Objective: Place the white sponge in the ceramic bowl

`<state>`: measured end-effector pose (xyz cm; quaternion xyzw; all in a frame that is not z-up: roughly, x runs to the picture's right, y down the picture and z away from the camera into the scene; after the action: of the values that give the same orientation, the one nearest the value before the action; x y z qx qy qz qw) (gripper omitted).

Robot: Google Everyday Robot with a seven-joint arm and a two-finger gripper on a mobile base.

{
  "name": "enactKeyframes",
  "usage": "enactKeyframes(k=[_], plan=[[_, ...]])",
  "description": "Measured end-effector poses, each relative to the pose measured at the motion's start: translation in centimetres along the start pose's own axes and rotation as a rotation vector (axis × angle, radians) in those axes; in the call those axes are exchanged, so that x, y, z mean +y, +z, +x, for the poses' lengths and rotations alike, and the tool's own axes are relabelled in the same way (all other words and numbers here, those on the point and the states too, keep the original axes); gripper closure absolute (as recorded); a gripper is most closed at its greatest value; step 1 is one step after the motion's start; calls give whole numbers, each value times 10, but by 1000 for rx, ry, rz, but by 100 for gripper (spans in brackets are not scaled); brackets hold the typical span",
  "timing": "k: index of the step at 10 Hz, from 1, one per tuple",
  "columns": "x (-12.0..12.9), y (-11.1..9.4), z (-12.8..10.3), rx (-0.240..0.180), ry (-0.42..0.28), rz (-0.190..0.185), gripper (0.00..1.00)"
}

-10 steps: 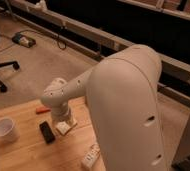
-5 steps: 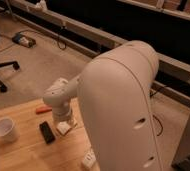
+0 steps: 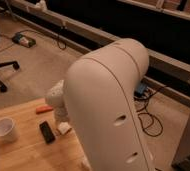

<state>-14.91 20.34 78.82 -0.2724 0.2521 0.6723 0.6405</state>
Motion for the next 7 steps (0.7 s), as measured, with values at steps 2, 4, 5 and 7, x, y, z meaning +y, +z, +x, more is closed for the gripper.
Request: enactKeyframes(k=[2,4,5,7], plan=[[-3,-7,-6,-42,73,16,20],[-2,-6,-10,-61,164,34,20],[-3,-6,-10,-61,184,35,20],[6,-5,-2,-38,46,15,20]])
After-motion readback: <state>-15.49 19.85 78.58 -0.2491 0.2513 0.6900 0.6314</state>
